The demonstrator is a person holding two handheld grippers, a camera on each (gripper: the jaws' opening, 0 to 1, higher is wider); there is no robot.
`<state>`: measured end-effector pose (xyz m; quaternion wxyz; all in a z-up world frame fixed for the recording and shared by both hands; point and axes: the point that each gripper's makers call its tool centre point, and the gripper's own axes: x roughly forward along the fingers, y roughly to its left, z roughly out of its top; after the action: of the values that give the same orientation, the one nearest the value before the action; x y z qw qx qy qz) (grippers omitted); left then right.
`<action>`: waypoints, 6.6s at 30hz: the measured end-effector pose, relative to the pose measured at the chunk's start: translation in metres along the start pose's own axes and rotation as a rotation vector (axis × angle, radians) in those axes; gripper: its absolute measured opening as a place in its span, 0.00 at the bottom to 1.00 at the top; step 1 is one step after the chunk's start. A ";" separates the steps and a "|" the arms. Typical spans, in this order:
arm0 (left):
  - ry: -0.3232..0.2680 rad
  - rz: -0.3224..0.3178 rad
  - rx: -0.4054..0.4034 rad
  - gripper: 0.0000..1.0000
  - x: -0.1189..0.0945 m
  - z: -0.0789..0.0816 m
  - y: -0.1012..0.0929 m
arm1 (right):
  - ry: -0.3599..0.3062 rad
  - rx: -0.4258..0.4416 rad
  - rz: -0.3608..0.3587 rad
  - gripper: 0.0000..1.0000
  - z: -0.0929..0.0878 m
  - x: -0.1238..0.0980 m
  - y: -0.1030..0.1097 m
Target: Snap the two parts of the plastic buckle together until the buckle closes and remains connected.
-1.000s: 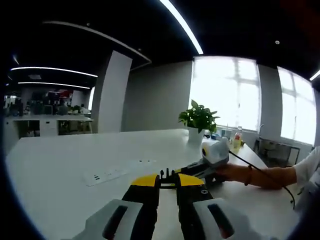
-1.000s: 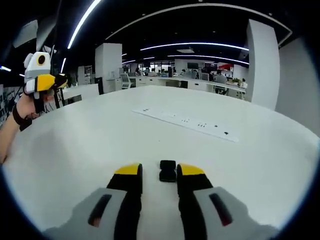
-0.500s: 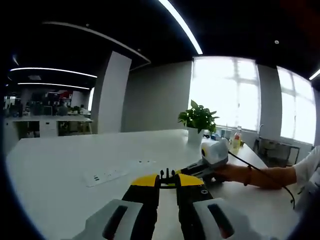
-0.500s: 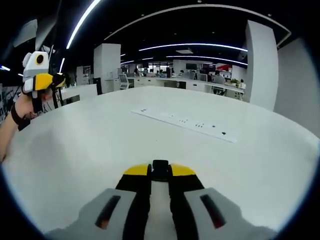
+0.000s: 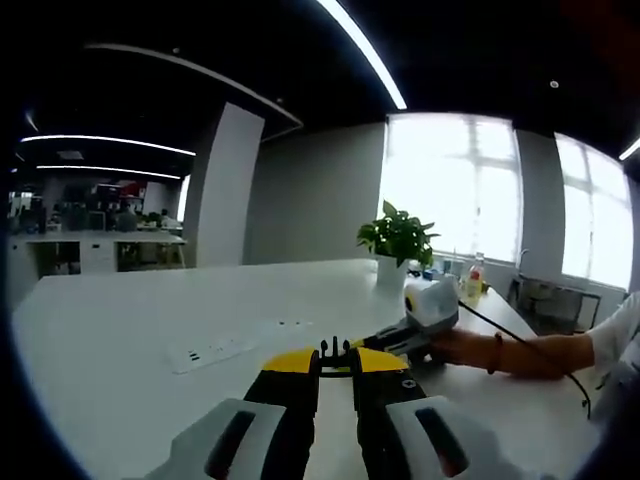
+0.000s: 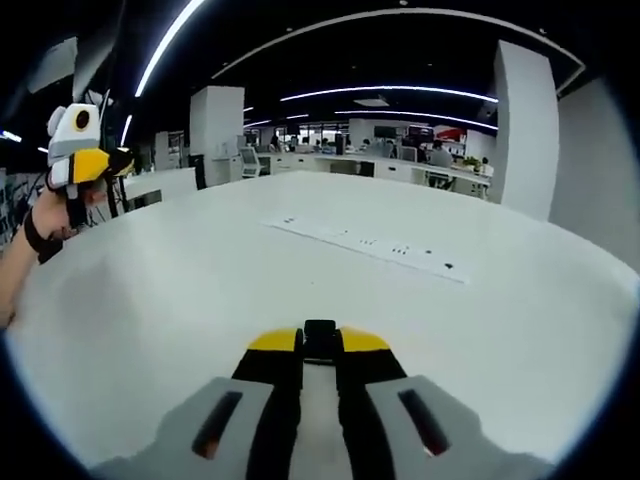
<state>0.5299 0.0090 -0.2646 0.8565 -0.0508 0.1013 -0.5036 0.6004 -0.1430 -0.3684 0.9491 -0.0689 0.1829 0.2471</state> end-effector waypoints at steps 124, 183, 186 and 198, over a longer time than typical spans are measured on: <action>0.044 0.034 0.054 0.12 -0.052 -0.026 -0.083 | -0.094 0.061 0.176 0.11 0.061 -0.129 0.081; 0.053 -0.131 0.141 0.11 -0.084 -0.049 -0.135 | -0.223 -0.176 0.549 0.11 0.056 -0.198 0.165; 0.051 -0.159 0.129 0.11 -0.084 -0.044 -0.136 | -0.216 -0.170 0.558 0.11 0.056 -0.199 0.160; 0.091 -0.297 0.165 0.12 -0.076 -0.043 -0.159 | -0.204 -0.242 0.757 0.11 0.041 -0.211 0.195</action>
<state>0.3491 -0.0015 -0.2671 0.7685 0.0280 0.0897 -0.6330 0.3456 -0.0589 -0.2575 0.7893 -0.0832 0.0699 0.6043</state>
